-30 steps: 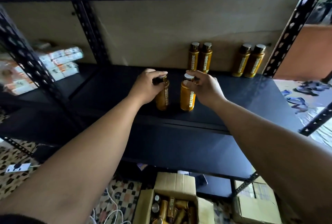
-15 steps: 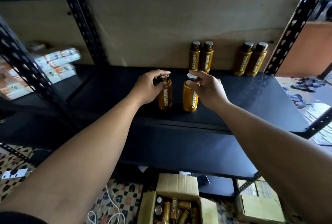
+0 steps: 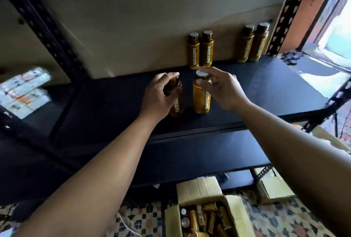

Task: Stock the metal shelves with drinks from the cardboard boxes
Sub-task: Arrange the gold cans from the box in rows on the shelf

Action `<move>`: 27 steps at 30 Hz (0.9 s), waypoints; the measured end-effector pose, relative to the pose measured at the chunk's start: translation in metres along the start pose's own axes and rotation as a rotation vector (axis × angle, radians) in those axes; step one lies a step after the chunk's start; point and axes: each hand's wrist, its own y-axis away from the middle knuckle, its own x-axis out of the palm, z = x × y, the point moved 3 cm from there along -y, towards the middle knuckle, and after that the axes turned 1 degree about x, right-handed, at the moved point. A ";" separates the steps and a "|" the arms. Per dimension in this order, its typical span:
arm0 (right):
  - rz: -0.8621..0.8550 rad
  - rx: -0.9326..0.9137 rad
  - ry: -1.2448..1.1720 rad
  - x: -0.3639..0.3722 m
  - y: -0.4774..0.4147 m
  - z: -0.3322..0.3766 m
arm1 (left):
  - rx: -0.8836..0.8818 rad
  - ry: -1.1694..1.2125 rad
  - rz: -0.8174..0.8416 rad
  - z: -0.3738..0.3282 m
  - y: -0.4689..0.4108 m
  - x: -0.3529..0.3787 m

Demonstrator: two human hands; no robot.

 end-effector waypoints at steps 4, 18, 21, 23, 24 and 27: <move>-0.024 0.022 -0.022 0.005 0.002 0.000 | 0.054 0.013 -0.052 0.004 0.002 0.003; -0.004 -0.076 -0.008 0.004 0.000 0.003 | -0.088 0.023 -0.018 -0.011 0.014 0.009; 0.013 -0.079 0.003 0.002 0.000 0.005 | -0.130 -0.008 0.029 -0.015 0.015 0.005; 0.023 -0.091 -0.002 0.000 0.000 0.006 | -0.145 -0.016 0.053 -0.016 0.013 0.004; 0.027 -0.098 -0.005 0.000 0.000 0.006 | -0.156 -0.016 0.066 -0.016 0.013 0.004; 0.073 -0.106 -0.017 -0.003 0.002 0.005 | -0.215 -0.031 0.100 -0.015 0.013 0.002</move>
